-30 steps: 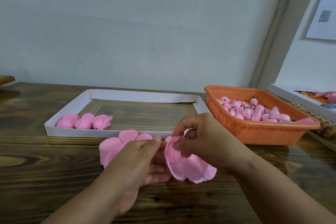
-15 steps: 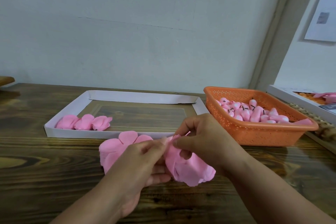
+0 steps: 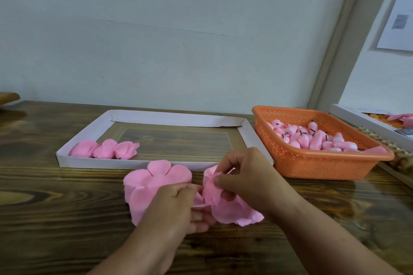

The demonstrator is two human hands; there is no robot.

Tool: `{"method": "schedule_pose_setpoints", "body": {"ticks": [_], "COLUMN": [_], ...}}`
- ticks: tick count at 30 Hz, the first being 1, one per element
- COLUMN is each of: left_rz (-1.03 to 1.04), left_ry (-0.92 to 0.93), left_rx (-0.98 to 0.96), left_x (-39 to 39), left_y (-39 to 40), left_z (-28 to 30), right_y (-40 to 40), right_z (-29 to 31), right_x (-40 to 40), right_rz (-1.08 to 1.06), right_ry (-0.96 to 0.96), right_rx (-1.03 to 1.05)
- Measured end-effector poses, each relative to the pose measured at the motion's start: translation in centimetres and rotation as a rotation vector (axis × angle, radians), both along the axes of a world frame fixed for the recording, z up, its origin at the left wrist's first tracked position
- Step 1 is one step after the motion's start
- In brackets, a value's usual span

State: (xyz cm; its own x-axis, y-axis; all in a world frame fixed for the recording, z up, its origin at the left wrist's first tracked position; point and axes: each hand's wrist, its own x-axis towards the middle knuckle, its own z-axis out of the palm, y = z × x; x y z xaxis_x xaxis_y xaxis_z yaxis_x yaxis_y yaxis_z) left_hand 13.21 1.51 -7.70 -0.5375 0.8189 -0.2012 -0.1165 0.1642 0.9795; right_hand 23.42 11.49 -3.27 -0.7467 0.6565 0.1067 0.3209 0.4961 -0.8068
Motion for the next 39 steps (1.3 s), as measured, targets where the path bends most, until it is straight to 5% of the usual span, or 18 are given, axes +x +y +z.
{"method": "schedule_pose_setpoints", "body": {"ticks": [5, 12, 24, 39], "left_rz": [-0.042, -0.01, -0.14, 0.196], "left_ry": [-0.01, 0.3, 0.064, 0.563], "left_rx": [-0.035, -0.027, 0.258, 0.398], "left_x": [-1.2, -2.0, -2.2, 0.0], "left_y": [-0.4, -0.3, -0.4, 0.4], "left_z": [0.8, 1.0, 0.9, 0.6], "right_y": [-0.1, 0.2, 0.9, 0.2], "right_z": [-0.1, 0.0, 1.3, 3.1], "right_x": [-0.1, -0.1, 0.2, -0.1], "right_rz": [0.04, -0.07, -0.044, -0.021], "right_ry": [-0.034, 0.032, 0.119, 0.17], "right_rx": [0.099, 0.139, 0.052, -0.012]}}
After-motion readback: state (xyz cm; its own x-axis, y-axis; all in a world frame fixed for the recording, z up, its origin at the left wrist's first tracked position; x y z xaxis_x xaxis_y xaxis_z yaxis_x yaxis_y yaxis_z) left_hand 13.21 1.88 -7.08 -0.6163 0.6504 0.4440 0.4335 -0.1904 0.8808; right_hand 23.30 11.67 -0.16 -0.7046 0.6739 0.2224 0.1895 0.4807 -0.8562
